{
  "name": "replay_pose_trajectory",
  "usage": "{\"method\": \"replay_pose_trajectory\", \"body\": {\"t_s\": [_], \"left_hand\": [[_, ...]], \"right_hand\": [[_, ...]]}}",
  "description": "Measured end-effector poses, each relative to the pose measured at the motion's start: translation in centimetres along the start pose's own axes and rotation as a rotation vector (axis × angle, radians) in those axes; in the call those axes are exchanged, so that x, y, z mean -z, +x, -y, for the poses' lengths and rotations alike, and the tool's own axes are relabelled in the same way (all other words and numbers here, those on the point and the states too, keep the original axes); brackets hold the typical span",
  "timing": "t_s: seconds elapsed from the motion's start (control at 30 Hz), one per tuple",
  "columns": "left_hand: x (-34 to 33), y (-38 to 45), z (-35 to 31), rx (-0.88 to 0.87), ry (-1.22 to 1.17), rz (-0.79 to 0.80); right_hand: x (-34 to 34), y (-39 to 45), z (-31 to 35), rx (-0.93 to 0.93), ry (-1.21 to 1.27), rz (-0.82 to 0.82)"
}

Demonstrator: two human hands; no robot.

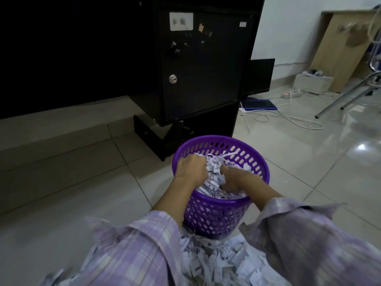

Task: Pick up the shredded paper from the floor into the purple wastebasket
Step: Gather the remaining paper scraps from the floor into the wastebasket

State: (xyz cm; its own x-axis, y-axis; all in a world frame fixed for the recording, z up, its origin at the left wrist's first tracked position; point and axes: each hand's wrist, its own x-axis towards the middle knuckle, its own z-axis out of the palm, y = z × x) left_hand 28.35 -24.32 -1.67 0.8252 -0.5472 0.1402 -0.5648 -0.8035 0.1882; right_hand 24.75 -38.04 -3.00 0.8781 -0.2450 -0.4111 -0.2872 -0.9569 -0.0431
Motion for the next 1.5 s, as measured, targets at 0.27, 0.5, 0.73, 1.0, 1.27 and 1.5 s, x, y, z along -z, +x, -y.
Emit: {"method": "replay_pose_trajectory", "body": {"t_s": [0.27,0.5,0.73,1.0,1.27,1.5], "left_hand": [[1.9,-2.1,0.4,0.043,-0.077,-0.002],[4.0,-5.4,0.2,0.025,-0.073,-0.038],[5.6,-10.8,0.8,0.070,-0.102,-0.056],[3.2,-19.6,2.6,0.162,-0.109,0.026],[-3.2,-28.0,7.0,0.320,-0.184,0.158],[-8.5,-35.3,9.8,0.512,-0.252,0.320]], "right_hand": [[2.5,-3.3,-0.3,-0.008,-0.006,-0.130],[3.3,-7.2,0.6,0.024,0.047,-0.333],[3.1,-12.3,2.3,0.148,0.200,-0.493],[-4.3,-16.5,5.5,0.201,0.410,-0.398],[-16.0,-17.2,7.6,0.181,0.421,-0.099],[-23.6,-18.4,10.6,0.111,0.418,0.143]]}}
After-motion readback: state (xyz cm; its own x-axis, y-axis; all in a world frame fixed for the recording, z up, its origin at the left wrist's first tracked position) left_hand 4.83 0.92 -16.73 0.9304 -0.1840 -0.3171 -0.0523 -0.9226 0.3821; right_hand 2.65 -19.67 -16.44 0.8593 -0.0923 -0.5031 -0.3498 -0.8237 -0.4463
